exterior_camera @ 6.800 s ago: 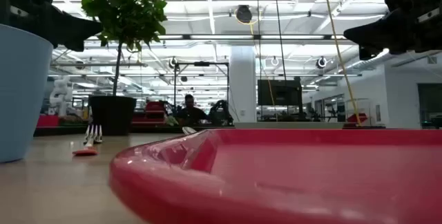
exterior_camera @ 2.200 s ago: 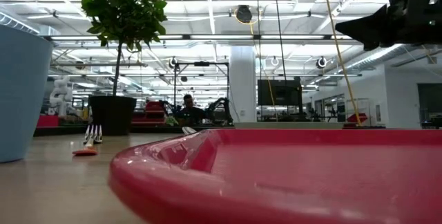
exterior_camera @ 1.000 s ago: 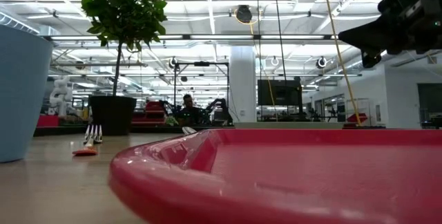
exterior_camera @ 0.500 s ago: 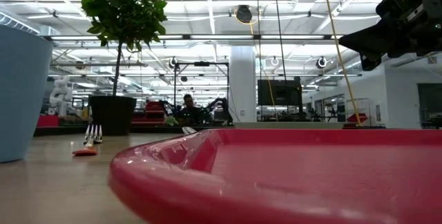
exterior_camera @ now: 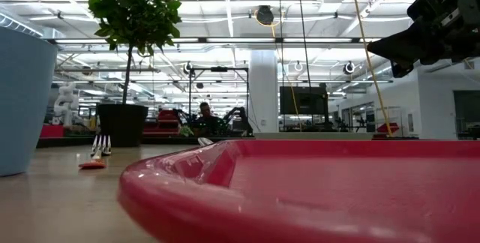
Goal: Pick and place plate/cup/fork/spoon on tray
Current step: Put the blue cup on the top right of the red serving tray
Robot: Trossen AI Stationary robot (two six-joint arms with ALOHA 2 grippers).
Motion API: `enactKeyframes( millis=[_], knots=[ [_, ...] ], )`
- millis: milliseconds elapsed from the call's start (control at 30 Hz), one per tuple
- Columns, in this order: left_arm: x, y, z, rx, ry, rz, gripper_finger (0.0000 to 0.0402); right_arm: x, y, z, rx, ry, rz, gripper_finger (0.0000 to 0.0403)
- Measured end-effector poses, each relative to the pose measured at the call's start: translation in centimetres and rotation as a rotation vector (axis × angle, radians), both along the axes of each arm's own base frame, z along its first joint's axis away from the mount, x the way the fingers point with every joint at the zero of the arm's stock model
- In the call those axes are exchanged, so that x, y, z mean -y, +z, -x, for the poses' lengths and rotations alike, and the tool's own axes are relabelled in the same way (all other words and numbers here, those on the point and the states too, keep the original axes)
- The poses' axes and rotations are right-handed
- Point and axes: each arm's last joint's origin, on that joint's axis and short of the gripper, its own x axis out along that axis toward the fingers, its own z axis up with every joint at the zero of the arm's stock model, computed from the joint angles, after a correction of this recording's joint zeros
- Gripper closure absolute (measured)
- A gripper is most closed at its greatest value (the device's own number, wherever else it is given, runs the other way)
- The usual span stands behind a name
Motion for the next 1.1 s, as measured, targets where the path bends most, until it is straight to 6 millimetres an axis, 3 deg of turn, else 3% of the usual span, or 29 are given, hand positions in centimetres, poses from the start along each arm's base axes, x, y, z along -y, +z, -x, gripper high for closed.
enactKeyframes(
  millis=[133,333,733,933,1100],
  knots=[
    [0.1,-0.1,0.0,-0.003,-0.004,-0.006,0.0253,0.0,0.0,0.0,0.001,-0.001,-0.006,0.0403],
    [0.0,-0.9,0.3,-0.025,-0.024,-0.018,0.0254,0.0,0.0,0.0,0.001,-0.001,-0.010,0.0403],
    [-0.7,-4.0,0.8,-0.073,-0.112,-0.076,0.0320,0.0,0.0,0.0,0.001,0.000,-0.010,0.0403],
    [-1.0,-3.7,0.2,-0.063,-0.152,-0.074,0.0390,0.0,0.0,0.0,0.003,0.000,-0.025,0.0403],
    [-1.1,-2.2,-1.0,-0.026,-0.201,-0.054,0.0383,0.0,0.0,0.0,0.003,0.000,-0.036,0.0403]
  ],
)
